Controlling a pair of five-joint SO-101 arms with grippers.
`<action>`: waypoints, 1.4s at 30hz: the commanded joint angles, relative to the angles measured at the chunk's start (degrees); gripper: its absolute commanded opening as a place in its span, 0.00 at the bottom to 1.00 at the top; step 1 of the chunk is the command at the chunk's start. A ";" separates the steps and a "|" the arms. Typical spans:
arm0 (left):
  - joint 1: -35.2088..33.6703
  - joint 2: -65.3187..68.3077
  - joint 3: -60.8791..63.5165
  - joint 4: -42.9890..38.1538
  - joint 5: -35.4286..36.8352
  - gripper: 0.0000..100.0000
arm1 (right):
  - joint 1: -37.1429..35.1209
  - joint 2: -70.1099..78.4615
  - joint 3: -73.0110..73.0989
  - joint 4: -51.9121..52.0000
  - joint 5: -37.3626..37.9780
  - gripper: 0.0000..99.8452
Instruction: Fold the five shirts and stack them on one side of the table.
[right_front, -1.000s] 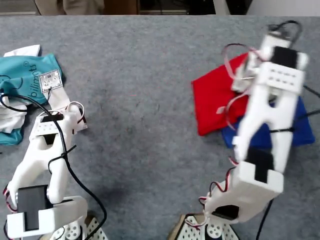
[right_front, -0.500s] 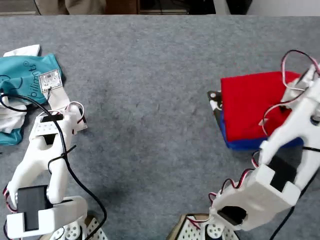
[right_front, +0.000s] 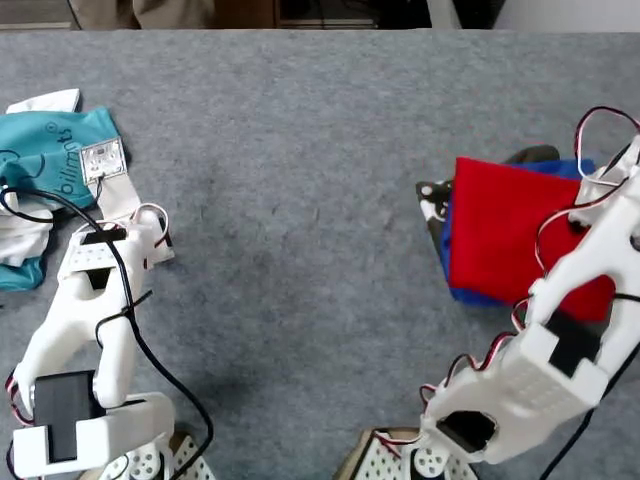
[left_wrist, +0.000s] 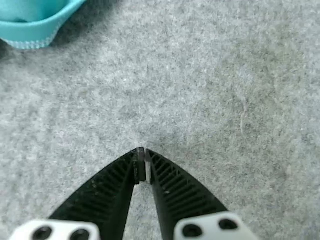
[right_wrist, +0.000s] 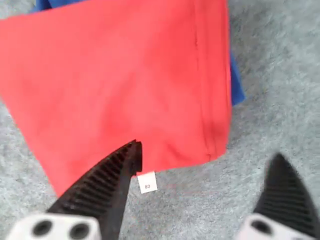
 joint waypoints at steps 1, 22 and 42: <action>-0.70 -0.48 -2.11 0.35 -0.44 0.02 | 1.19 -8.40 -2.68 0.79 0.88 0.38; -16.79 -8.40 -26.99 32.18 -0.88 0.08 | -10.42 -20.44 9.54 2.11 0.97 0.02; -33.14 31.08 -75.08 33.32 -0.44 0.20 | -29.76 -20.18 20.09 -4.04 -3.60 0.02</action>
